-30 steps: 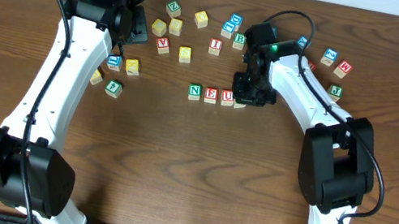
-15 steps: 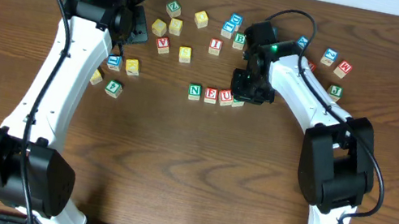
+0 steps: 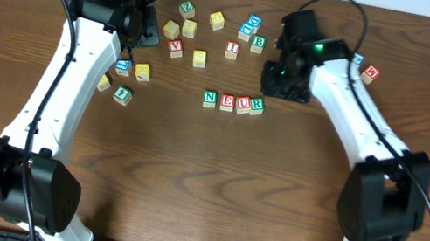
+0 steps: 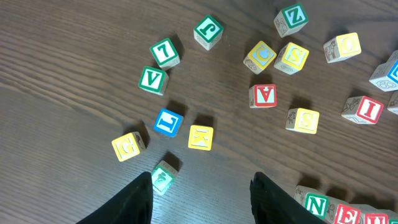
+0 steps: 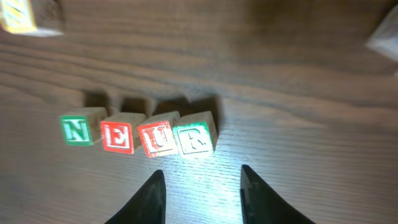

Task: Spell out NEURIPS
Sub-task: 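Raise the right gripper and move it toward the red I block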

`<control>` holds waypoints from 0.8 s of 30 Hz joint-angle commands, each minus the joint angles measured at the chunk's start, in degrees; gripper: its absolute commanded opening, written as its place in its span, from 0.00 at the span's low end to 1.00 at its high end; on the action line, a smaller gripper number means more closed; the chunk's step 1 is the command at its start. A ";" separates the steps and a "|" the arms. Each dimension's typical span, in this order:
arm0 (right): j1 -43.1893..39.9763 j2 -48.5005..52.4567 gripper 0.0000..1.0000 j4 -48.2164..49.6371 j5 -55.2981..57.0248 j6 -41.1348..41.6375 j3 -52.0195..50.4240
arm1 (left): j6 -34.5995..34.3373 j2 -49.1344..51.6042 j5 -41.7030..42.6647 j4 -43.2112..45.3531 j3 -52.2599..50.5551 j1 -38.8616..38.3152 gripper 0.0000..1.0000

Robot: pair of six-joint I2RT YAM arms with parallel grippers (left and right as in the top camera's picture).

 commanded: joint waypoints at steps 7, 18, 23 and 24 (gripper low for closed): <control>-3.10 -3.76 0.40 -4.94 0.09 -8.20 7.15 | 0.33 -0.31 -0.92 -0.24 0.50 0.24 0.50; -3.15 -3.76 0.45 -2.62 0.26 -9.75 7.96 | 0.33 -0.31 -0.92 -0.17 0.50 0.24 0.50; -3.17 -3.76 0.49 -4.15 0.31 -11.56 11.74 | 0.35 -0.35 -0.92 1.68 0.52 0.24 0.50; -3.17 -3.76 0.50 -4.55 0.39 -11.76 12.72 | 0.35 -0.42 -0.92 2.05 0.52 0.24 0.50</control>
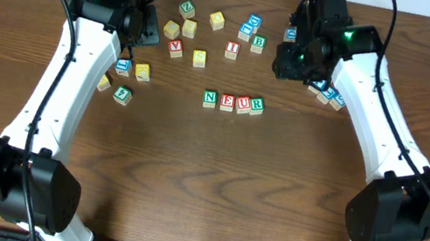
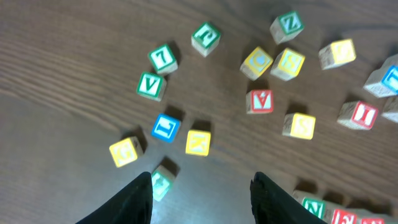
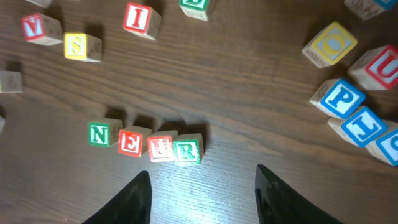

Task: Spell out NEURIPS
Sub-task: 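Raise the right gripper and move it toward the red I block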

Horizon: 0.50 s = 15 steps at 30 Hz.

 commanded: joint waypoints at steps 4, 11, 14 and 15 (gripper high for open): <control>-0.55 -1.31 0.50 -1.29 1.90 -2.32 8.26 | 0.39 -0.59 -0.92 1.73 0.66 0.24 0.50; -0.33 -0.26 0.52 1.88 0.33 -0.39 9.44 | 3.02 -0.98 -0.96 3.43 0.94 0.26 0.50; 1.22 1.81 0.53 4.92 -1.22 0.31 9.81 | 4.31 -1.11 -1.01 4.98 0.94 0.31 0.50; 1.99 2.69 0.54 5.90 -1.27 0.37 10.21 | 4.46 -1.22 -1.14 5.27 0.96 0.46 0.51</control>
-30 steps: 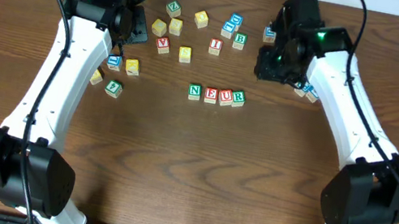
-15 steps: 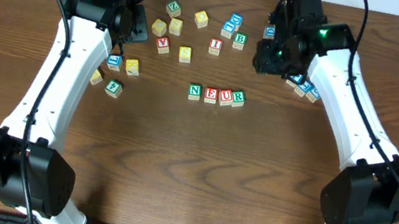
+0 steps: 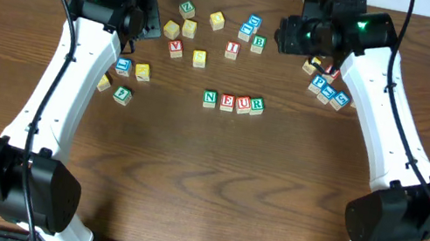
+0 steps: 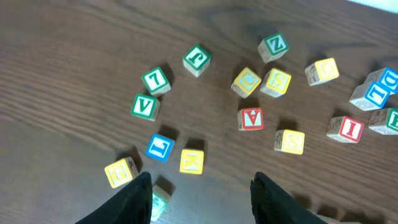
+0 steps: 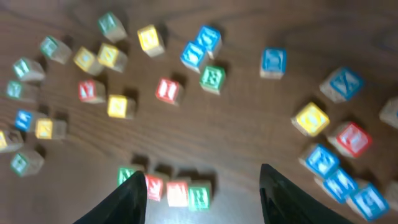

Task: Spell out NEURIPS
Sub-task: 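Raise the right gripper and move it toward the red I block, then position the right gripper over the red I block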

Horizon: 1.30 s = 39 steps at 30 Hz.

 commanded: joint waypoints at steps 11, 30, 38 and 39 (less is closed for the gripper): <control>8.35 14.58 0.54 12.15 4.85 6.97 3.37 | 0.66 -1.90 -2.43 -3.19 0.94 6.32 0.51; 10.47 25.05 0.58 22.18 9.86 9.31 3.34 | 0.68 -1.88 -2.43 -5.44 0.87 7.39 0.50; 11.65 27.39 0.56 25.42 12.22 9.31 3.34 | 0.68 -1.88 -2.43 -6.03 0.70 7.39 0.51; 11.67 27.54 0.55 25.62 12.22 9.33 3.34 | 0.68 -1.88 -2.43 -6.03 0.63 7.39 0.51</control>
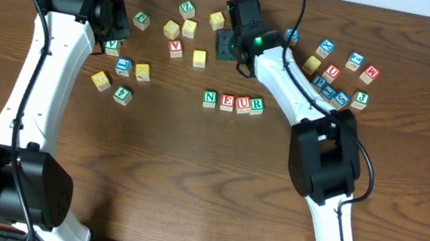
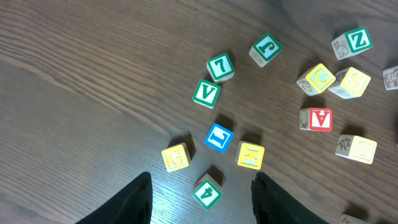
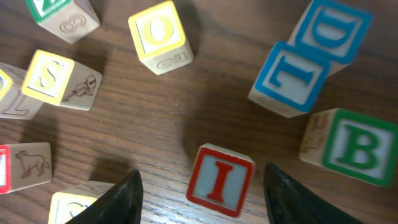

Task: Spell out NEURIPS
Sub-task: 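Position the right gripper over the red I block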

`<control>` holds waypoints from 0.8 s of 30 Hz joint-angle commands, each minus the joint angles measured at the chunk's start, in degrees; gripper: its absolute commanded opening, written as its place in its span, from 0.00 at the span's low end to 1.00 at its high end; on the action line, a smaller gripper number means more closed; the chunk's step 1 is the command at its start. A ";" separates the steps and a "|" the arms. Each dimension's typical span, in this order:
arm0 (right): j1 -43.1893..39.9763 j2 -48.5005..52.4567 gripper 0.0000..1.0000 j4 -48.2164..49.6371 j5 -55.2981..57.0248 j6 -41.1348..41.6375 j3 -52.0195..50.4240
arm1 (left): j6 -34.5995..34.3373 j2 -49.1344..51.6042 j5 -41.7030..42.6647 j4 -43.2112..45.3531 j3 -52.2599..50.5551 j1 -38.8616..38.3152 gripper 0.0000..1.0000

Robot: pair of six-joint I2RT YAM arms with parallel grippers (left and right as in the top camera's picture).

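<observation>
The row N E U R (image 1: pixel 233 102) lies mid-table. My right gripper (image 1: pixel 232 47) is open and low over the back cluster, and the red I block (image 3: pixel 221 180) sits on the table between its fingers (image 3: pixel 118 199), untouched. A yellow S block (image 3: pixel 53 78) lies to its left. The blue P block (image 1: pixel 319 82) is in the right-hand group. My left gripper (image 1: pixel 113 30) hovers open at the back left, and a green 4 block (image 2: pixel 207 191) lies below it between the fingers (image 2: pixel 137 199).
Around the I stand a yellow O (image 3: pixel 158 34), blue D (image 3: pixel 336 28) and L (image 3: pixel 292 74) blocks, and a green B (image 3: pixel 357 146). Loose blocks V, 7, J, L (image 2: pixel 219 137) lie under the left arm. Several more blocks (image 1: pixel 347 73) are at the back right.
My right gripper has moved left from high over the back right to low over the red I block, still open. My left arm has shifted left; its view now centres on the 4 block.
My right gripper stood open just in front of the R at the end of the NEUR row. It was then higher and further back right, and higher still a moment later. Now it is low around the I. The left gripper stayed open and empty throughout.
</observation>
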 commanded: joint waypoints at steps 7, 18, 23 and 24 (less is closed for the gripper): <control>0.72 2.71 0.52 0.79 4.13 1.44 0.76 | -0.28 -1.79 -0.74 -0.61 0.55 0.04 0.50; 0.72 3.32 0.41 1.55 4.52 1.44 0.76 | -0.28 -1.79 -0.74 -0.61 0.50 0.04 0.50; 0.72 3.32 0.31 1.46 5.25 1.42 0.76 | -0.28 -1.79 -0.74 -0.59 0.50 0.04 0.51; 0.72 3.32 0.31 1.29 5.64 1.42 0.76 | -0.28 -1.79 -0.74 -0.61 0.50 0.04 0.50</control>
